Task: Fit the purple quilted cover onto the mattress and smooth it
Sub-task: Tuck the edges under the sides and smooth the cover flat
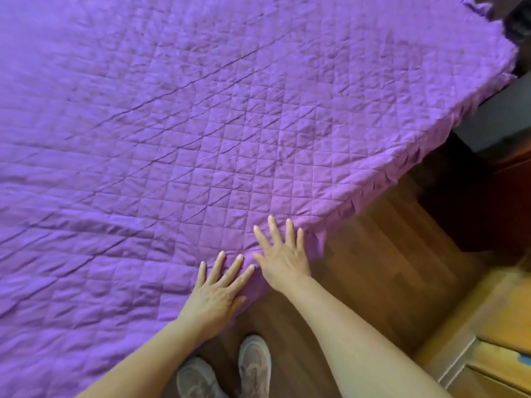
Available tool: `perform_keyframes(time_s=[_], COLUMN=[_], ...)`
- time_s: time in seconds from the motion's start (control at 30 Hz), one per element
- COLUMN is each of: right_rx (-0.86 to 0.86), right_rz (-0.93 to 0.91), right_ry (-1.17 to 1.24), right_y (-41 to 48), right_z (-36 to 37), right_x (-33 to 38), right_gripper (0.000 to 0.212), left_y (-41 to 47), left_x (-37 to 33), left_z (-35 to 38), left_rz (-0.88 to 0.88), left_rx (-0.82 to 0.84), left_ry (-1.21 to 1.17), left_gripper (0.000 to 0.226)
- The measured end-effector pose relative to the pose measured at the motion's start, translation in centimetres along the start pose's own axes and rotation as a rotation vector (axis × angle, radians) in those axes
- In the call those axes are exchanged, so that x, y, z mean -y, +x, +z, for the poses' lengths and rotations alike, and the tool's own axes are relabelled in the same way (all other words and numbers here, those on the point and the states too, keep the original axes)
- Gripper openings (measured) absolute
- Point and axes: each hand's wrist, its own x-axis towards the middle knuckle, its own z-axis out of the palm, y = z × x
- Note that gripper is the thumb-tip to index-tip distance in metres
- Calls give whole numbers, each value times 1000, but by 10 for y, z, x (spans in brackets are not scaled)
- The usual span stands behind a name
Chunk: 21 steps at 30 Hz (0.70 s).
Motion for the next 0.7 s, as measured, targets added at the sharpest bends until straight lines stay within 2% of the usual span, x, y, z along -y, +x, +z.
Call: perform_keyframes(time_s=[0.07,0.2,0.27,0.33,0.4,0.47,0.53,0.57,0.63,0.7], right_rx=[-6,-111,-159,-133,-115,8,43,45,110,100], right_rz=[-17,-10,-111,-240,-338,-404,-425,-403,-373,-336], right_ry=[-15,-125,-103,-56,-39,-80,-112,-119,-201,-244], right_y=[-12,-22,-24,-25,-30,-36,-59,-72,-99,-113], right_z=[11,16,12,13,11,24,44,54,73,82], right_x=[8,28,50,88,132,168,200,209,227,233], right_gripper=[58,42,45,56,61,58,50,48,51,55], left_y=[-11,-43,-65,-94,-131,-169,-213,-227,-258,-277], left_x=[-2,17,46,82,116,136,142,141,147,151], left_z=[0,-9,-10,-10,3,24,40,48,67,65], left_rz=[0,24,-121,-341,-539,-638,-555,-523,-454,-367], left_rx=[10,-96,-143,-99,6,98,84,138,170,105], left_ry=[-62,-203,-216,-171,-170,-204,-171,-138,-71,-65], left_gripper=[65,51,45,49,51,48,49,51,51,50])
